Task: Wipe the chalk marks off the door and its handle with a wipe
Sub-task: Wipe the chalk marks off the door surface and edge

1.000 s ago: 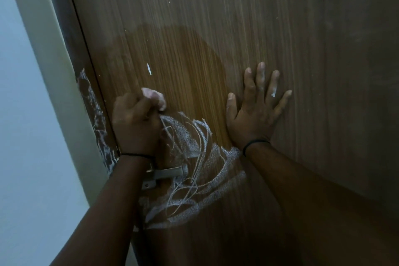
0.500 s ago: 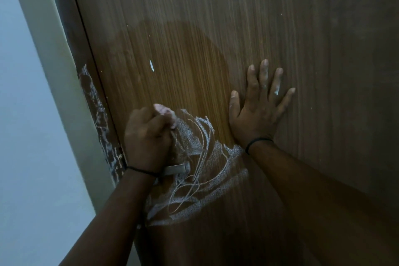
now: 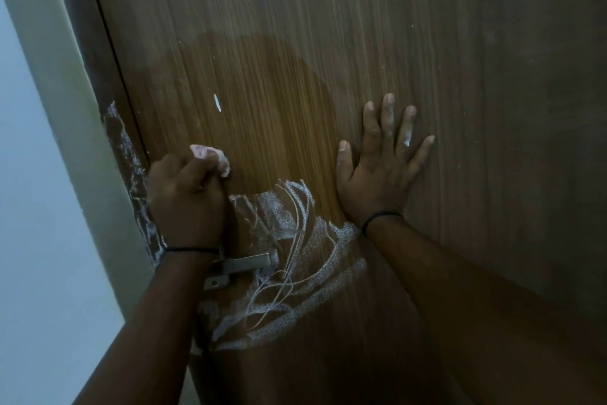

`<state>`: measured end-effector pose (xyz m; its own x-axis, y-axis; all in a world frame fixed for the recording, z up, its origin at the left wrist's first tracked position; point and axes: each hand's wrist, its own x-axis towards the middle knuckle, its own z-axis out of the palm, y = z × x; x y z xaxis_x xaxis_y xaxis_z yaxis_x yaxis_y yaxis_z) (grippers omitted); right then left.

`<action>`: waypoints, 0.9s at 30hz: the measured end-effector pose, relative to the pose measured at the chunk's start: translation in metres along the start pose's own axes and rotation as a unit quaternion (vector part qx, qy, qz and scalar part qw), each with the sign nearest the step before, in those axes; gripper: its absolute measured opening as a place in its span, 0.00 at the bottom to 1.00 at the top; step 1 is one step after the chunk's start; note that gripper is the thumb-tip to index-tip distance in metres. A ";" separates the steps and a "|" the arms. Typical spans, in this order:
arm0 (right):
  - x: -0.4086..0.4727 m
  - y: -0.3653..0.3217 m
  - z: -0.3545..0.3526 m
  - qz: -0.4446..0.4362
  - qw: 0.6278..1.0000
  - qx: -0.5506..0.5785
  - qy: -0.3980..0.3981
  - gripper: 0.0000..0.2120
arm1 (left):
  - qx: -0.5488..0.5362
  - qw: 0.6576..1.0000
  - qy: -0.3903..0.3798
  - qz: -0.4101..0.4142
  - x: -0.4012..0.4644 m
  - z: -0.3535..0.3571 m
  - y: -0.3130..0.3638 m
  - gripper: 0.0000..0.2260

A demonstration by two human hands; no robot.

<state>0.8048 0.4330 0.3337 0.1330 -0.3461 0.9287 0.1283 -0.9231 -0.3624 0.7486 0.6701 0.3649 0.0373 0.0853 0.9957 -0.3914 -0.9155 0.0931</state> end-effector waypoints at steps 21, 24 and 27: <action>0.001 -0.002 -0.006 0.006 1.000 -0.009 -0.020 0.31 | -0.026 0.990 -0.114 0.075 -0.050 0.027 0.088 0.08; 0.000 -0.003 -0.007 0.001 1.000 -0.002 -0.025 0.31 | -0.017 0.995 -0.093 0.041 -0.045 0.030 0.086 0.06; 0.001 -0.003 -0.007 0.003 1.000 -0.006 -0.026 0.31 | -0.015 0.998 -0.060 0.026 -0.044 0.039 0.095 0.07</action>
<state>0.7980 0.4342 0.3361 0.1838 -0.3438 0.9209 0.1149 -0.9229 -0.3675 0.7456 0.5642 0.3301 0.1244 -0.0118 0.9922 -0.4239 -0.9047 0.0424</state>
